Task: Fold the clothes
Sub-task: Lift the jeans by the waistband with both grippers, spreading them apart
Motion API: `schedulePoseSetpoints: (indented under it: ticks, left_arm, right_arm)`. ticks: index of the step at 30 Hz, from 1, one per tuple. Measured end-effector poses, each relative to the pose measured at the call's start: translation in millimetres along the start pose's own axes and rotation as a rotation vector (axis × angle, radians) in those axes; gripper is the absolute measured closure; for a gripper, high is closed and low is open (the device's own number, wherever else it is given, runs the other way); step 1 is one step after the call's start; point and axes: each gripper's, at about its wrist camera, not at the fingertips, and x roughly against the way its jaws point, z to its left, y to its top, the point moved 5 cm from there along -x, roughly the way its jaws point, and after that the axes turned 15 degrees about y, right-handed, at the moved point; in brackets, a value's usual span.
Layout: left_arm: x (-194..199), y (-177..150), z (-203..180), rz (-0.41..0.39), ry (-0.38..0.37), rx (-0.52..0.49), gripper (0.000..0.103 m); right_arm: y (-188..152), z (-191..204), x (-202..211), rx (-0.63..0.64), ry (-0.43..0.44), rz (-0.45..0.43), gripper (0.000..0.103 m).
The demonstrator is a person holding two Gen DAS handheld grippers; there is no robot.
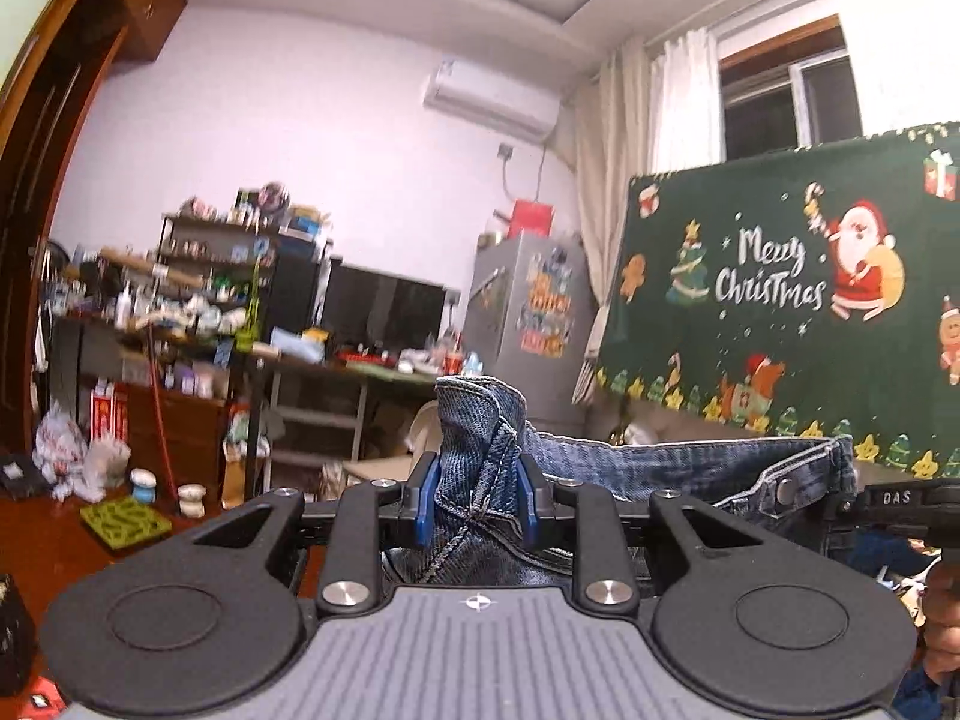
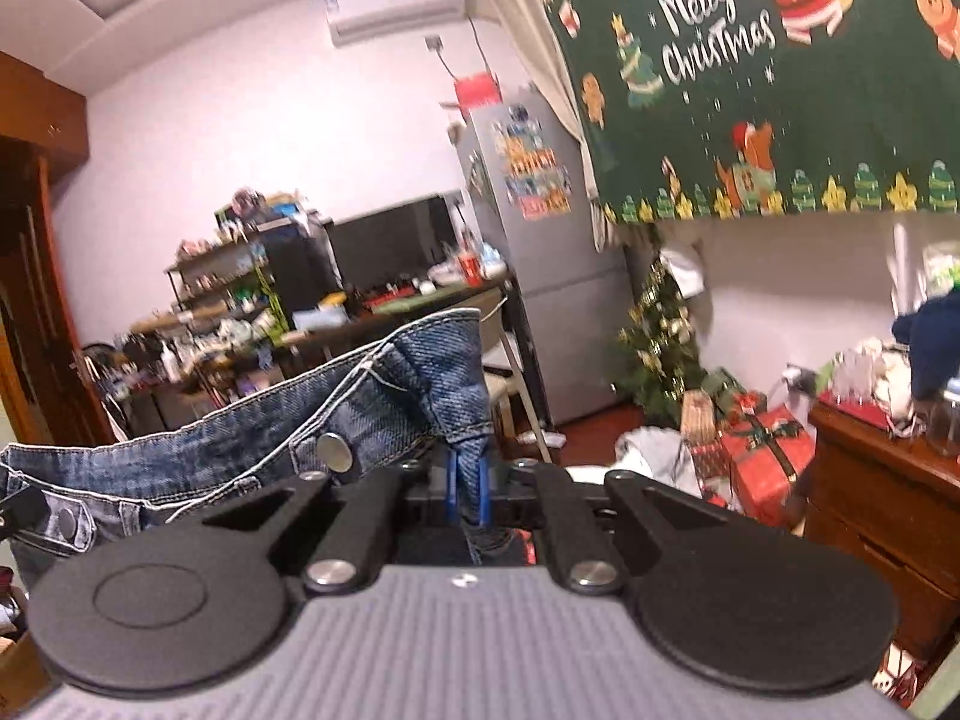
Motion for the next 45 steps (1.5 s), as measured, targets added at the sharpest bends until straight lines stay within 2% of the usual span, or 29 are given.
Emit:
schedulePoseSetpoints:
  ticks: [4, 8, 12, 15, 19, 26, 36, 45]
  left_arm:
    - [19, 11, 1, -0.014, -0.006, -0.003, 0.077]
    - [25, 6, 11, -0.001, 0.013, -0.001, 0.077]
    - [2, -28, 26, 0.105, 0.043, 0.025, 0.077]
    - [-25, -63, 37, 0.185, 0.069, 0.037, 0.077]
    - [-60, -103, 49, 0.251, 0.103, 0.053, 0.077]
    - [-128, -150, 61, 0.274, 0.186, 0.010, 0.077]
    - [-218, -188, 68, 0.318, 0.217, -0.119, 0.077]
    - [-280, -215, 84, 0.368, 0.205, -0.135, 0.077]
  right_arm:
    - [20, 18, 32, 0.004, 0.023, -0.021, 0.096]
    - [24, 32, 47, 0.019, 0.044, 0.001, 0.096]
    - [3, 34, 26, 0.016, 0.028, 0.092, 0.096]
    - [-25, 23, -1, 0.000, 0.005, 0.172, 0.096]
    - [-61, 12, -43, 0.030, -0.024, 0.244, 0.096]
    - [-112, -14, -148, 0.081, -0.029, 0.330, 0.096]
    - [-174, -60, -307, 0.088, -0.016, 0.420, 0.096]
    - [-203, -102, -383, 0.060, -0.030, 0.444, 0.096]
